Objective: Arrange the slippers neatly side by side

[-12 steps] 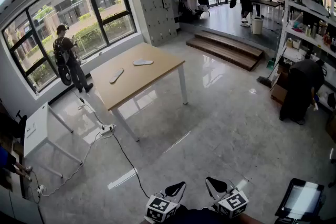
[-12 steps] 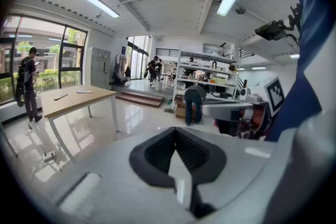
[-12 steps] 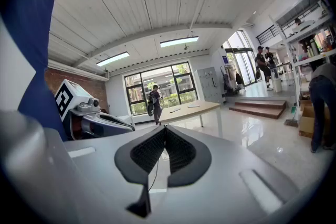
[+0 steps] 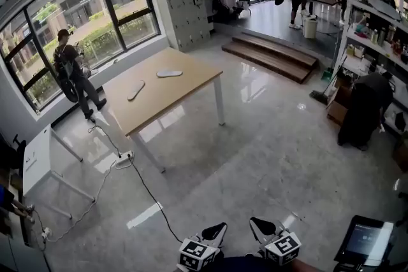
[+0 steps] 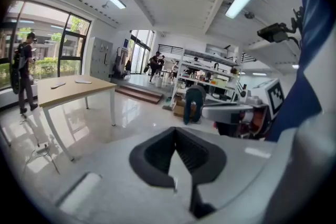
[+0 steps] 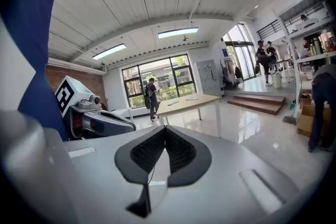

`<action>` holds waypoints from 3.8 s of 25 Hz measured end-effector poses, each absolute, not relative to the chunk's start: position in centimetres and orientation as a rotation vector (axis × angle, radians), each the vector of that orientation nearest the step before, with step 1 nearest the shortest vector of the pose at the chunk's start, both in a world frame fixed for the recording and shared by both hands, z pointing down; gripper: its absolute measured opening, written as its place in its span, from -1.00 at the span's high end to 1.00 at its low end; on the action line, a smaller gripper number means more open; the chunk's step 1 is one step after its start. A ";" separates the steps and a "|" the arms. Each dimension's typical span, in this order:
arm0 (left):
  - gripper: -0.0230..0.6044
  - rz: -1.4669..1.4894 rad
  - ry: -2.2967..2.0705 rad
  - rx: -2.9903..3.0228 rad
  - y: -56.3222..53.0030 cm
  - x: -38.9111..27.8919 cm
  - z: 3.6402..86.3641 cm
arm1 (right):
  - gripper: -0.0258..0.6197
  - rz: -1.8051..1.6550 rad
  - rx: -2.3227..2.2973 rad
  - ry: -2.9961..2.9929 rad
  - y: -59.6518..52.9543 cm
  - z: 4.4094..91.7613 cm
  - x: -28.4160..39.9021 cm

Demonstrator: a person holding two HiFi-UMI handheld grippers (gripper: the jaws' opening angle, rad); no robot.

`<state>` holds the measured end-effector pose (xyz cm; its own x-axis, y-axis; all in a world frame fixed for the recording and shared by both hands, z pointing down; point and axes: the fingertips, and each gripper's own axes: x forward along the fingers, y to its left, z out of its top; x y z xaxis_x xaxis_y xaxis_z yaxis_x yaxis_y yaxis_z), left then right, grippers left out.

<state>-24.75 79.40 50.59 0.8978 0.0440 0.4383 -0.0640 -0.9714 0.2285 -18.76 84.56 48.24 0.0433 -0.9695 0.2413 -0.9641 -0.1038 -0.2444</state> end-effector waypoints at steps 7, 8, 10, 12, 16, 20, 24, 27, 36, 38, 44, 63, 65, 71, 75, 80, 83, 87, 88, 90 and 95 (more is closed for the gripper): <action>0.92 0.606 0.037 2.817 72.0 -22.5 50.8 | 0.89 -0.553 -2.354 2.093 77.3 48.3 -16.7; 0.92 0.599 0.045 2.820 70.8 -22.2 50.6 | 0.89 -0.557 -2.364 2.100 76.1 48.4 -16.5; 0.92 0.586 0.050 2.810 68.4 -22.0 50.4 | 0.89 -0.590 -2.365 2.109 73.8 48.9 -16.5; 0.92 0.577 0.043 2.791 66.0 -22.4 50.8 | 0.89 -0.620 -2.378 2.112 71.5 49.3 -16.7; 0.92 0.572 0.034 2.756 61.5 -23.2 51.3 | 0.89 -0.621 -2.386 2.143 66.8 48.9 -17.0; 0.92 0.560 0.027 2.717 58.4 -23.9 51.8 | 0.89 -0.618 -2.380 2.198 63.1 48.2 -17.8; 0.92 0.564 0.000 2.693 56.7 -24.4 52.5 | 0.89 -0.657 -2.366 2.219 61.2 48.4 -18.1; 0.92 0.569 -0.024 2.682 55.5 -24.4 52.9 | 0.89 -0.684 -2.332 2.252 59.4 48.9 -18.3; 0.92 0.581 -0.291 2.665 47.9 -24.9 53.1 | 0.89 -0.681 -2.134 2.407 51.1 50.4 -17.0; 0.92 0.584 -0.342 2.656 46.4 -24.4 53.0 | 0.89 -0.663 -2.097 2.459 49.3 50.5 -16.2; 0.92 0.564 -0.440 2.660 42.6 -19.2 52.2 | 0.89 -0.675 -2.040 2.481 45.8 50.5 -11.3; 0.92 0.707 -0.377 2.774 38.7 -5.2 50.8 | 0.89 -0.561 -2.092 2.363 42.2 50.7 2.5; 0.92 0.727 -0.313 2.800 39.4 -4.3 50.7 | 0.89 -0.572 -2.100 2.353 42.4 50.5 2.6; 0.92 0.747 -0.200 2.807 40.7 0.1 52.7 | 0.89 -0.606 -2.248 2.205 44.5 50.9 7.8; 0.92 0.735 -0.132 2.802 38.5 1.9 52.8 | 0.89 -0.631 -2.297 2.170 42.8 51.6 9.2; 0.92 0.720 -0.135 2.765 33.5 2.7 53.0 | 0.89 -0.718 -2.287 2.185 38.0 52.6 9.8; 0.92 0.701 -0.172 2.743 29.7 2.3 53.0 | 0.89 -0.753 -2.273 2.226 34.4 52.8 9.6; 0.92 0.670 -0.179 2.727 24.8 2.7 52.9 | 0.89 -0.760 -2.271 2.288 29.4 52.8 9.4; 0.92 0.664 -0.179 2.725 23.8 2.7 53.0 | 0.89 -0.764 -2.276 2.295 28.4 52.8 9.4; 0.92 0.654 -0.183 2.725 22.0 2.8 53.0 | 0.89 -0.778 -2.285 2.304 26.5 52.8 9.5; 0.92 0.638 -0.226 2.730 16.9 1.9 53.3 | 0.89 -0.812 -2.277 2.364 21.5 52.6 9.2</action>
